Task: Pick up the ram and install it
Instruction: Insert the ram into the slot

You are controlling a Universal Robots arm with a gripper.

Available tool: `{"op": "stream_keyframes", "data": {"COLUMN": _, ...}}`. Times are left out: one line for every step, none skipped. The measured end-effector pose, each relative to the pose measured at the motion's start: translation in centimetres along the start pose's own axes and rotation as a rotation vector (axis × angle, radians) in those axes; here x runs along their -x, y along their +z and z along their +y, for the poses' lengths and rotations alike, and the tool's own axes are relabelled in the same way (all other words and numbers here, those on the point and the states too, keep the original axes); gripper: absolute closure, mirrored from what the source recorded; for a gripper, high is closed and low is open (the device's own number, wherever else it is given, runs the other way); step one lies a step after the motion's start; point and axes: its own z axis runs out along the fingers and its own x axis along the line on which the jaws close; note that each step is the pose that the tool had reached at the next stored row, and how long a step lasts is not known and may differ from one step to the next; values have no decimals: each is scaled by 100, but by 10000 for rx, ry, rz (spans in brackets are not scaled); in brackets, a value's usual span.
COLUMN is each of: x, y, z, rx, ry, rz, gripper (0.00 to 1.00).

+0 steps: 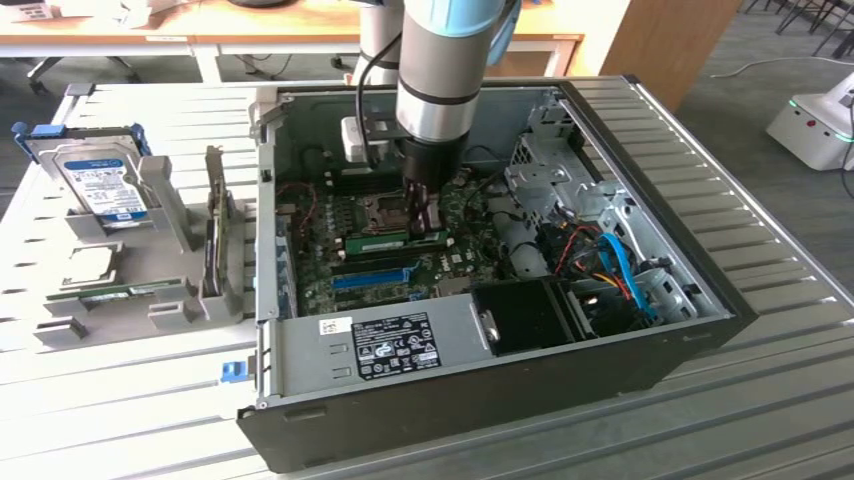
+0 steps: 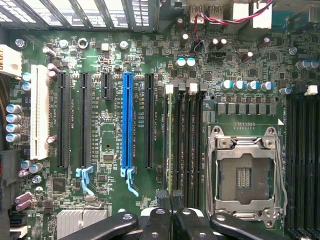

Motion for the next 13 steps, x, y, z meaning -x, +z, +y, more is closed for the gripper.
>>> {"op": "stream_keyframes", "data": {"x": 0, "y": 4, "z": 0, "rx": 0, "ry": 1, "rz": 0, "gripper": 88}}
{"op": "stream_keyframes", "data": {"x": 0, "y": 9, "z": 0, "rx": 1, "ry": 1, "rz": 0, "gripper": 88}}
{"op": "stream_keyframes", "data": {"x": -1, "y": 13, "z": 0, "rx": 0, "ry": 1, "rz": 0, "gripper": 88}}
{"op": "stream_keyframes", "data": {"x": -1, "y": 18, "z": 0, "rx": 1, "ry": 1, "rz": 1, "gripper": 88}}
{"op": "stream_keyframes", "data": {"x": -1, "y": 22, "z": 0, "rx": 0, "ry": 1, "rz": 1, "gripper": 88}}
{"op": "stream_keyframes", "data": {"x": -1, "y": 26, "z": 0, "rx": 1, "ry": 2, "rz": 2, "gripper": 88}}
{"op": "stream_keyframes", "data": {"x": -1, "y": 31, "z": 0, "rx": 1, "ry": 2, "rz": 1, "gripper": 88}}
{"op": "stream_keyframes", "data": {"x": -1, "y": 35, "z": 0, "rx": 1, "ry": 2, "rz": 2, "gripper": 88}}
{"op": "stream_keyframes", "data": {"x": -1, "y": 40, "z": 0, "rx": 1, "ry": 3, "rz": 2, "gripper": 88}}
{"op": "stream_keyframes", "data": {"x": -2, "y": 44, "z": 0, "rx": 0, "ry": 3, "rz": 1, "gripper": 88}}
{"op": "stream_keyframes", "data": {"x": -2, "y": 47, "z": 0, "rx": 1, "ry": 3, "rz": 2, "gripper": 88}}
{"op": "stream_keyframes", "data": {"x": -2, "y": 49, "z": 0, "rx": 2, "ry": 4, "rz": 3, "gripper": 88}}
{"op": "stream_keyframes", "data": {"x": -2, "y": 49, "z": 0, "rx": 2, "ry": 4, "rz": 3, "gripper": 88}}
